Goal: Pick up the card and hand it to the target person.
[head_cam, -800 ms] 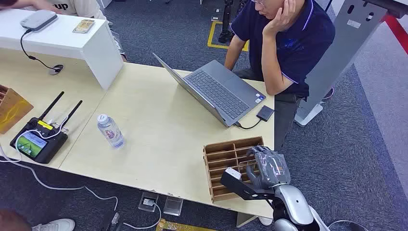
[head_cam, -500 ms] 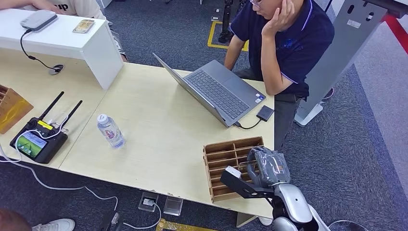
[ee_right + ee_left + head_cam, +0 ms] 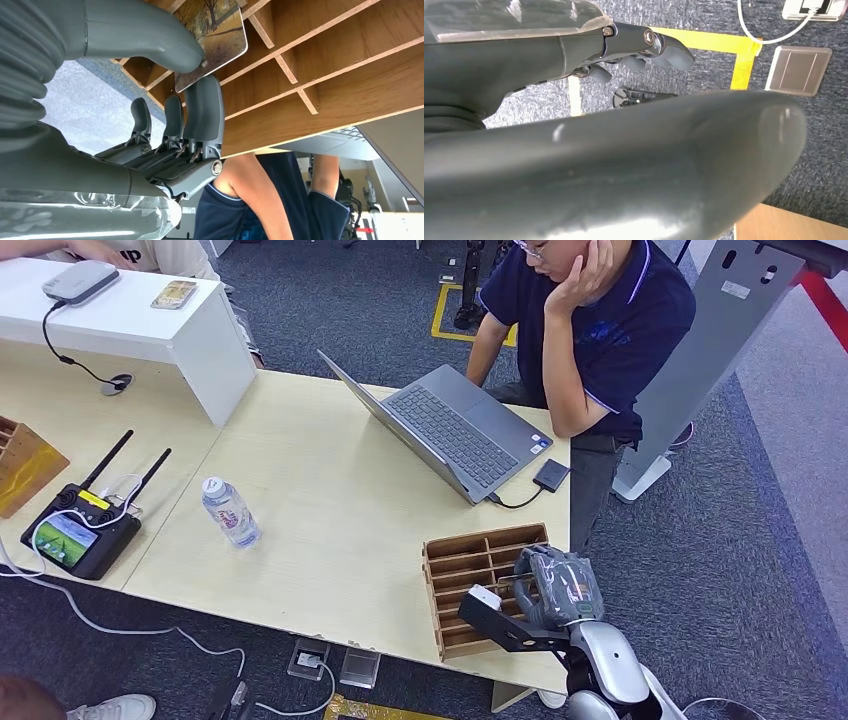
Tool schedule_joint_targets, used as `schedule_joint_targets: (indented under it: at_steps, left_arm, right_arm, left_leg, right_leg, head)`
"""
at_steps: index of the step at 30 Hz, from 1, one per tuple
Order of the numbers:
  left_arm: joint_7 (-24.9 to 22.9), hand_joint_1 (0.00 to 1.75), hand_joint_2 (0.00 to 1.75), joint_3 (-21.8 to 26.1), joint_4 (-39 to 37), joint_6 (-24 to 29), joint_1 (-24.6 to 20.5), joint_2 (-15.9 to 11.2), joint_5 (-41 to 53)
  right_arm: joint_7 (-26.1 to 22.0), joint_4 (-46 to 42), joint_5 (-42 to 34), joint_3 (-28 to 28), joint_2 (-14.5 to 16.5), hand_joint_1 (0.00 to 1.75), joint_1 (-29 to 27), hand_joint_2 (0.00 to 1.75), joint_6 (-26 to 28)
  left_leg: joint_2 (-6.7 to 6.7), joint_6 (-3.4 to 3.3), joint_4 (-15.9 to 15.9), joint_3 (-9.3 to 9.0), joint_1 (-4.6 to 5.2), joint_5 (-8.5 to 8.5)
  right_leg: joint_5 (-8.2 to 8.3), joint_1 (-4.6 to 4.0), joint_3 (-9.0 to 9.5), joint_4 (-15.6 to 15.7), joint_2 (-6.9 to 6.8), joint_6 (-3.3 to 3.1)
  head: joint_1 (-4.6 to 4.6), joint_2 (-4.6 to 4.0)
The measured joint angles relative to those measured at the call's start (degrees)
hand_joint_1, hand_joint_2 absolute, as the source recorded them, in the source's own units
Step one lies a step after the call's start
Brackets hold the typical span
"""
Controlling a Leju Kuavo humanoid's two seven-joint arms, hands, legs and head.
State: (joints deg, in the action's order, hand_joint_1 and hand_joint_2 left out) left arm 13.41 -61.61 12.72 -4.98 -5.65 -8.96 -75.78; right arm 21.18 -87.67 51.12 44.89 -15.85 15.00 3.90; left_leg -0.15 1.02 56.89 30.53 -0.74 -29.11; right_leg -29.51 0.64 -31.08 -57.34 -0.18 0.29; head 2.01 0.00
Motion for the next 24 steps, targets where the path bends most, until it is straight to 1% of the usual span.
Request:
schedule_joint_targets:
  at_steps: [1, 8, 13, 24]
  left_arm:
    - [0.0, 0.0, 0.0, 0.0, 0.0, 0.0, 0.0, 0.0, 0.0]
    - [0.2, 0.0, 0.0, 0.0, 0.0, -0.1, 0.0, -0.2, 0.1]
    - [0.9, 0.0, 0.0, 0.0, 0.0, -0.5, 0.0, -0.2, 0.3]
    - [1.9, 0.0, 0.0, 0.0, 0.0, -0.9, 0.0, -0.3, 0.5]
  right_arm:
    - [0.0, 0.0, 0.0, 0.0, 0.0, 1.28, 0.0, 1.75, 0.1]
    - [0.0, 0.0, 0.0, 0.0, 0.0, 1.42, 0.0, 1.75, 0.1]
    - [-0.2, 0.0, -0.1, 0.0, 0.0, 1.45, 0.0, 1.75, 0.2]
    - [-0.2, 0.0, -0.3, 0.0, 0.0, 1.45, 0.0, 1.75, 0.2]
  left_leg:
    - [0.0, 0.0, 0.0, 0.0, 0.0, 0.0]
    - [0.01, 0.0, 0.0, -0.02, 0.0, 0.0]
    - [0.01, 0.0, 0.0, -0.05, 0.0, 0.0]
    - [0.01, 0.0, 0.0, -0.09, 0.0, 0.0]
  right_leg:
    - [0.0, 0.0, 0.0, 0.0, 0.0, 0.0]
    - [0.0, 0.0, 0.01, 0.0, 0.01, 0.0]
    - [0.0, 0.0, 0.03, 0.0, 0.01, 0.0]
    - [0.0, 0.0, 0.07, 0.0, 0.01, 0.0]
  head:
    - [0.0, 0.0]
    - [0.0, 0.0]
    - [0.0, 0.0]
    - [0.0, 0.0]
